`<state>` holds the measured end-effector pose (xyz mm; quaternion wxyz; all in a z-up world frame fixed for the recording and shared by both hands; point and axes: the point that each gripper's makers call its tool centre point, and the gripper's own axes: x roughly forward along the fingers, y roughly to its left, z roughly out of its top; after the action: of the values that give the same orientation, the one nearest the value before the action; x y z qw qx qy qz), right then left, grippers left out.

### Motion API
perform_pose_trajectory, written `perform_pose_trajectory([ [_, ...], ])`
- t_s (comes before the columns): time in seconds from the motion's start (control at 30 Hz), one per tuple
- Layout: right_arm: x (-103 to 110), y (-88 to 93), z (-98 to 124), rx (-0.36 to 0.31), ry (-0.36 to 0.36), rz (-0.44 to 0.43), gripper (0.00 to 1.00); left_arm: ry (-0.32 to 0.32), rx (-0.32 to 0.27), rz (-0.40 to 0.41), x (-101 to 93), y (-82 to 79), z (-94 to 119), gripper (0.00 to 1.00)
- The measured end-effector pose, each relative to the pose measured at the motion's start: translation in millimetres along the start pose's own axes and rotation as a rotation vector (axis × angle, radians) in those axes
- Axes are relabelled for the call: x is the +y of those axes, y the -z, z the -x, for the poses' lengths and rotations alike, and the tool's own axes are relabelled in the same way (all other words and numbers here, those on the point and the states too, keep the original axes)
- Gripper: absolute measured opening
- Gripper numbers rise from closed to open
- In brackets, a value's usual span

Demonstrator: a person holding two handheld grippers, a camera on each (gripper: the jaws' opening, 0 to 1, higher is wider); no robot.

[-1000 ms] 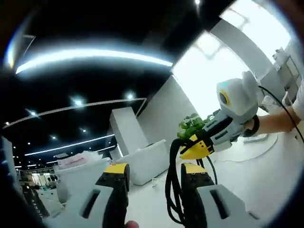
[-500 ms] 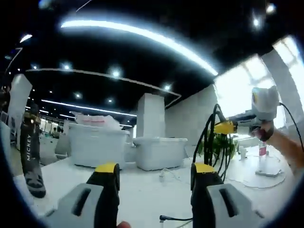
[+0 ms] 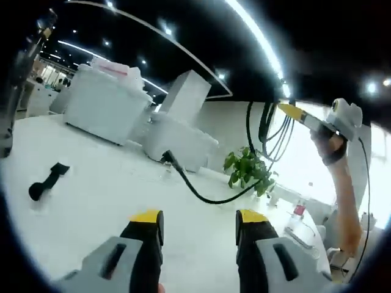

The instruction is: Coil the Type-C to USB data cable on the desktop and secure it with Velcro straps.

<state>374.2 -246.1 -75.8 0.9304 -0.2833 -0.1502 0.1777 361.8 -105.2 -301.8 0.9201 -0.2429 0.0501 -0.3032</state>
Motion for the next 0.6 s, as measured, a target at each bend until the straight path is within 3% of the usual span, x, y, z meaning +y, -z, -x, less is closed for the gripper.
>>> perform_pose_trajectory([
  [0.17,14.7,-3.0,4.8,-0.02,-0.063,-0.08,0.02,0.056,-0.081,0.048,1.4,-13.2,0.5,0.32],
  [0.23,19.0,-1.4,6.1,-0.02,-0.085,-0.103,0.02,0.108,-0.114,0.066,-6.6,-18.3,2.6,0.17],
  [0.27,19.1,0.1,6.6,-0.019,-0.088,-0.105,0.02,0.13,-0.129,0.046,-10.3,-22.1,4.1,0.04],
  [0.33,21.6,4.7,9.3,-0.021,-0.106,-0.112,0.02,0.164,-0.172,0.046,-18.1,-35.2,9.3,0.03],
  [0.47,24.7,19.8,15.7,-0.021,-0.134,-0.094,0.02,0.186,-0.201,-0.12,-28.0,-55.7,20.3,0.03],
  [0.6,39.3,36.7,21.6,-0.013,-0.174,-0.11,0.02,0.218,-0.235,-0.168,-42.2,-67.4,28.1,0.03],
])
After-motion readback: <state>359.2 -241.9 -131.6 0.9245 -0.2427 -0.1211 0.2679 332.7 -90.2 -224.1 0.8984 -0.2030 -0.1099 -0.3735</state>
